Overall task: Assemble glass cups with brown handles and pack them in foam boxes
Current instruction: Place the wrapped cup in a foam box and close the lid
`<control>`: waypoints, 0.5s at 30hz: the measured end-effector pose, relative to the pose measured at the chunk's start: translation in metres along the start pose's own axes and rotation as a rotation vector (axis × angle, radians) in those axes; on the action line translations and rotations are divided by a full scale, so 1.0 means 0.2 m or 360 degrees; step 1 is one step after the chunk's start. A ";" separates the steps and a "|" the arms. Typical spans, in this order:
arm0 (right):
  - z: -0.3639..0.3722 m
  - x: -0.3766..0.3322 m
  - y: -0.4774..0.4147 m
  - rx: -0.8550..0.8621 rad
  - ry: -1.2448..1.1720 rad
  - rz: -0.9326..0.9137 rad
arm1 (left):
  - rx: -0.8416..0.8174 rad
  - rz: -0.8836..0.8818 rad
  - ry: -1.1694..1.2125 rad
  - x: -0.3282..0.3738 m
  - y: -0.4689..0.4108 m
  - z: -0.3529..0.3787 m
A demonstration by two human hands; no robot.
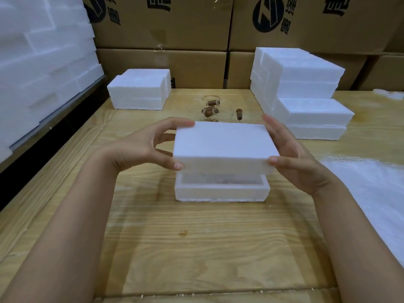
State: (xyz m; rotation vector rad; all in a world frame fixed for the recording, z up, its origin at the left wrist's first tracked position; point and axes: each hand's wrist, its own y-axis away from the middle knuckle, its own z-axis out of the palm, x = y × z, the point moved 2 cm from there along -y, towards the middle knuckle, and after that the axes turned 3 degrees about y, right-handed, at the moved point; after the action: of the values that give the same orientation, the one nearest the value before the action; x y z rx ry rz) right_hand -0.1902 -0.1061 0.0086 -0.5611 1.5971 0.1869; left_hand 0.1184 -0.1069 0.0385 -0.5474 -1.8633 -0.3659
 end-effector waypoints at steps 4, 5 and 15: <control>0.02 0.03 -0.01 0.0006 -0.0050 0.0028 | 0.0009 -0.0062 -0.0049 -0.02 0.00 -0.01; 0.02 0.04 -0.01 -0.0003 -0.0061 0.0042 | 0.0006 -0.0073 -0.0064 -0.02 0.00 -0.01; -0.03 0.04 0.02 -0.0186 0.0024 0.0057 | -0.0098 -0.0089 -0.0172 -0.01 0.00 0.00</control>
State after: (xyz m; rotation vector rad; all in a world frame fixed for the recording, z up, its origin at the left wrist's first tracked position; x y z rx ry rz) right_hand -0.1965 -0.1076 0.0014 -0.6258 1.6190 0.3050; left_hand 0.1191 -0.1062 0.0364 -0.5674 -1.9795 -0.4397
